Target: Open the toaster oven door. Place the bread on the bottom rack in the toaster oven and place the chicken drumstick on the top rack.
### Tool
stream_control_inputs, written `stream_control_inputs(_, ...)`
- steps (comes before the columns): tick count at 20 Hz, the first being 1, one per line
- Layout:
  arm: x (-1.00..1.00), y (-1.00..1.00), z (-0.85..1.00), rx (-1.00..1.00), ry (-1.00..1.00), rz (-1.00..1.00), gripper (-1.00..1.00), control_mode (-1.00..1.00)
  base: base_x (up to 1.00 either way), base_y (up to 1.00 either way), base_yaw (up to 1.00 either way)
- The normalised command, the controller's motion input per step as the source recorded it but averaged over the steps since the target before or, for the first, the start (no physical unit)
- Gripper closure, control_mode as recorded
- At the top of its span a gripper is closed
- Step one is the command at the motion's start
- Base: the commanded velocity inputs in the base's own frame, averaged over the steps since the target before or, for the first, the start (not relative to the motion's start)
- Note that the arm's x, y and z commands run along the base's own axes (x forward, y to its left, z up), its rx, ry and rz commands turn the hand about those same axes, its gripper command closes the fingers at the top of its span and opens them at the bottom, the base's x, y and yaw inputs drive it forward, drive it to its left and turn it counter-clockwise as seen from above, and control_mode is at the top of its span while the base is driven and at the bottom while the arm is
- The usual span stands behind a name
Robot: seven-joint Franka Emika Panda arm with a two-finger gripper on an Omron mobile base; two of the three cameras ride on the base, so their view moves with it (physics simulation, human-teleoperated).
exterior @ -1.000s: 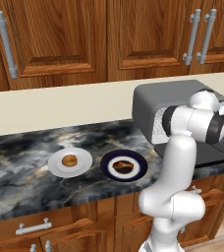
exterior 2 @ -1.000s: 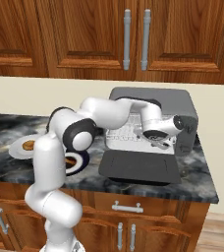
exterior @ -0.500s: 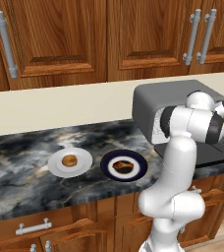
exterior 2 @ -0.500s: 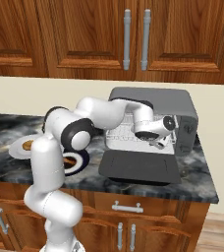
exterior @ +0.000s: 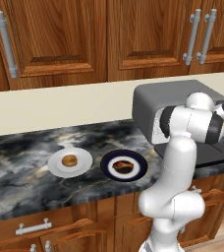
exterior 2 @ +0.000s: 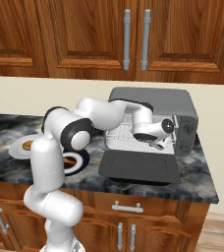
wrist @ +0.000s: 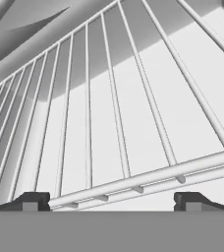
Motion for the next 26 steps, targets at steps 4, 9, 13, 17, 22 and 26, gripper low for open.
stream_control_inputs(4,0.06,0.00,-0.02,0.00,-0.03,0.00,-1.00,-1.00,0.00,0.00,0.00)
stream_control_inputs(9,0.00,0.01,-0.07,0.00,-0.10,0.00,-1.00,-1.00,0.00,0.00,0.00)
stream_control_inputs(13,0.00,0.00,0.00,0.00,-0.06,0.00,-1.00,-1.00,0.00,0.00,0.00)
stream_control_inputs(17,0.01,0.02,0.00,0.00,-0.06,0.00,-1.00,-1.00,0.00,0.00,0.00)
stream_control_inputs(22,0.04,0.06,0.00,0.00,-0.02,0.00,-1.00,-1.00,0.00,0.00,0.00)
stream_control_inputs(26,0.09,0.10,0.00,0.00,-0.03,0.00,-1.00,-1.00,0.00,0.00,0.00)
